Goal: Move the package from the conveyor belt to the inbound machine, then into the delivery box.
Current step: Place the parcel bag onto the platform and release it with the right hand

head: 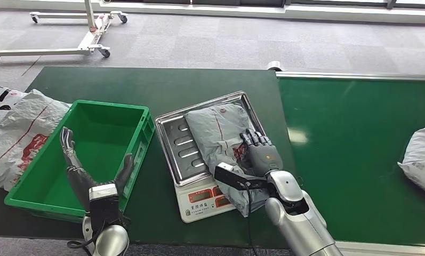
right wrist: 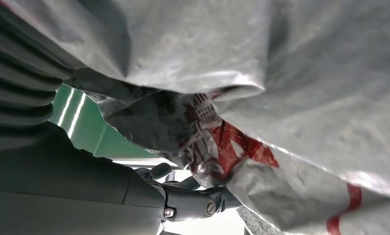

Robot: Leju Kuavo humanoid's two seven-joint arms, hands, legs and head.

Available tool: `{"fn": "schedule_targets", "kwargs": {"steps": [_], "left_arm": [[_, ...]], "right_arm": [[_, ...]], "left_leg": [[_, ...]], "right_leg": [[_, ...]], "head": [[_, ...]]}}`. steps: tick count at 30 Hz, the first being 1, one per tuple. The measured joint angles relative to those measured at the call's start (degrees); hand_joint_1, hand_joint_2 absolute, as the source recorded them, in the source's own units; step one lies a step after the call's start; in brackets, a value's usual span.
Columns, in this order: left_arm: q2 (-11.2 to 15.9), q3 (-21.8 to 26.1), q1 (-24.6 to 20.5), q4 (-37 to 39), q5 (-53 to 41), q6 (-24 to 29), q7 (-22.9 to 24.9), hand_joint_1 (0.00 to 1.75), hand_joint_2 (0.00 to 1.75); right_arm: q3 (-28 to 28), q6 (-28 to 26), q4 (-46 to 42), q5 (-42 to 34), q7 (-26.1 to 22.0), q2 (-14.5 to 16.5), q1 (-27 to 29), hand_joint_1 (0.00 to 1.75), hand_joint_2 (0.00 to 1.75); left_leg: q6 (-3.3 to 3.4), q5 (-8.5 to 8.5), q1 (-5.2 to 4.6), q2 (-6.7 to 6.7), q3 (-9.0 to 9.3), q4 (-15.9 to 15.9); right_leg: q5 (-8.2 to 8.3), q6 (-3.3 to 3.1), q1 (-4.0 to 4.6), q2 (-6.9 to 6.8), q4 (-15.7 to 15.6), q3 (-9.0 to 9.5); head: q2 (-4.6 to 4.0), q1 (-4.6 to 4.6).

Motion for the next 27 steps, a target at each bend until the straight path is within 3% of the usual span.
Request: {"fn": "schedule_targets", "kwargs": {"steps": [6, 15, 27], "left_arm": [[0.0, 0.0, 0.0, 0.0, -0.3, 0.0, 0.4, 0.0, 1.75], [0.0, -0.1, 0.2, 0.5, -1.1, -0.8, 0.3, 0.0, 1.75], [0.0, -0.1, 0.1, 1.3, -1.1, -0.6, 0.0, 0.0, 1.75]], "right_arm": [[0.0, -0.8, 0.1, -0.8, 1.0, -0.2, 0.3, 0.0, 0.0], [-2.8, -11.4, -8.0, -8.0, -4.0, 0.3, 3.9, 0.0, 0.0], [-5.8, -12.2, -14.4, -8.5, -5.1, 0.8, 5.1, 0.0, 0.0]], "left_leg": [[-0.06, 0.11, 0.03, 0.0, 0.0, 0.0], [-0.05, 0.1, 0.02, -0.09, -0.24, 0.0], [0.0, 0.06, 0.02, -0.09, -0.31, 0.0]], "right_leg": [[0.09, -0.11, 0.06, 0.0, 0.0, -0.01], [0.06, -0.1, 0.05, -0.03, 0.0, -0.19], [0.02, -0.04, -0.01, -0.03, 0.0, -0.24]], "head": [[0.0, -0.01], [0.0, -0.01], [0.0, -0.01]]}}
